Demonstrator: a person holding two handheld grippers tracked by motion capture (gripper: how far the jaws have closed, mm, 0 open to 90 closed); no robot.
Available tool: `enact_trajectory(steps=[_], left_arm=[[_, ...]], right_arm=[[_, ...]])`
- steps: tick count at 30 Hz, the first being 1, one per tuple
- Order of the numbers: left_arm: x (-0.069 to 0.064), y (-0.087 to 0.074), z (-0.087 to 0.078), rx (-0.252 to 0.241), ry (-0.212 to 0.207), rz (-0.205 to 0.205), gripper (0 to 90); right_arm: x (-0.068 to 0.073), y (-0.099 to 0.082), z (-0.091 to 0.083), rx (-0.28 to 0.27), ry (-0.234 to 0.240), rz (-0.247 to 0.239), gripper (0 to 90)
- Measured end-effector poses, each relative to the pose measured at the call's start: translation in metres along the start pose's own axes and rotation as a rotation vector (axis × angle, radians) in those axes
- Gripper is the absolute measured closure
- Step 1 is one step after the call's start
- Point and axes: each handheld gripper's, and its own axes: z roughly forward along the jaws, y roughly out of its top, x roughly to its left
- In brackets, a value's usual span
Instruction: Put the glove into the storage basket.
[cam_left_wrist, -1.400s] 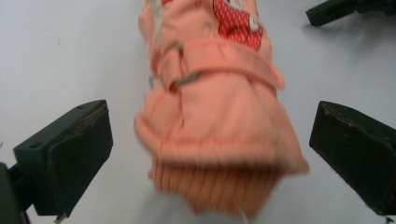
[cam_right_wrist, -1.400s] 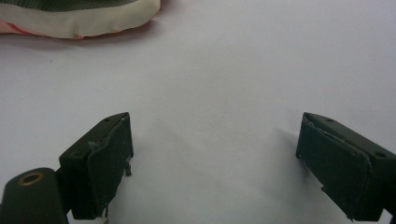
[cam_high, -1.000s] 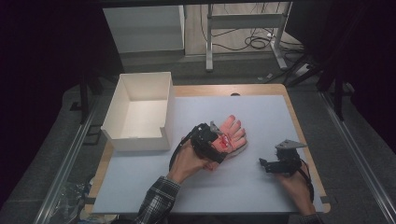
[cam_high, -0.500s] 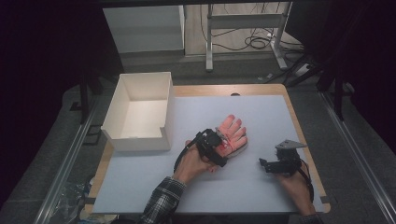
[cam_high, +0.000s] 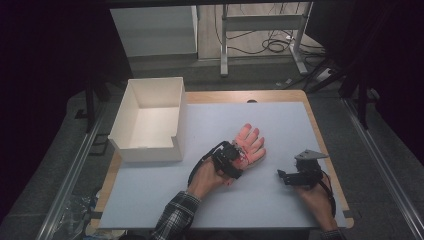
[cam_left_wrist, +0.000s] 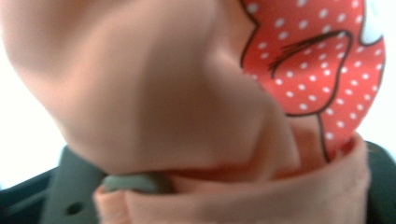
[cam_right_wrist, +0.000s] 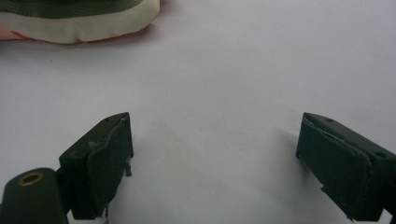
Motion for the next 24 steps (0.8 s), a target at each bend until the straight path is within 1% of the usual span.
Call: enact_trajectory(steps=[1, 3, 4, 5, 6, 8, 13, 17, 20, 22, 24], left_arm=[[-0.001, 0.001, -0.002, 0.006, 0.0, 0.007, 41.4], [-0.002, 0.001, -0.002, 0.006, 0.0, 0.007, 45.5], [-0.002, 0.001, -0.003, 0.003, -0.002, 0.005, 45.5], [0.0, 0.001, -0.004, -0.007, -0.014, -0.003, 48.0], [0.0, 0.001, -0.004, -0.007, -0.014, -0.003, 49.2], [0.004, 0.0, -0.007, -0.014, -0.036, -0.018, 51.1], [0.009, 0.002, -0.011, -0.02, -0.053, -0.029, 52.5], [0.011, 0.004, -0.017, -0.033, -0.046, -0.03, 52.6], [0.012, 0.005, -0.02, -0.045, -0.05, -0.039, 52.5], [0.013, 0.007, -0.026, -0.054, -0.038, -0.042, 52.4], [0.014, 0.008, -0.028, -0.057, -0.038, -0.043, 52.3]], right_arm=[[0.0, 0.0, 0.0, 0.0, 0.0, -0.001, 11.1], [0.0, 0.0, 0.0, 0.0, 0.0, 0.0, 11.1], [0.0, 0.0, 0.0, 0.0, 0.0, 0.0, 11.1], [0.0, 0.0, 0.0, 0.0, 0.0, -0.001, 11.1], [0.0, 0.0, 0.0, 0.0, 0.0, -0.001, 11.1], [0.0, 0.0, 0.0, 0.0, 0.001, 0.0, 11.2], [0.0, 0.0, 0.0, -0.001, 0.0, 0.0, 11.1], [0.0, 0.0, 0.0, -0.001, 0.0, 0.0, 11.2], [0.0, 0.0, 0.0, -0.001, 0.001, -0.002, 11.2], [0.0, 0.0, 0.0, -0.001, 0.0, -0.001, 11.1], [0.0, 0.0, 0.0, -0.002, 0.0, -0.001, 11.2]])
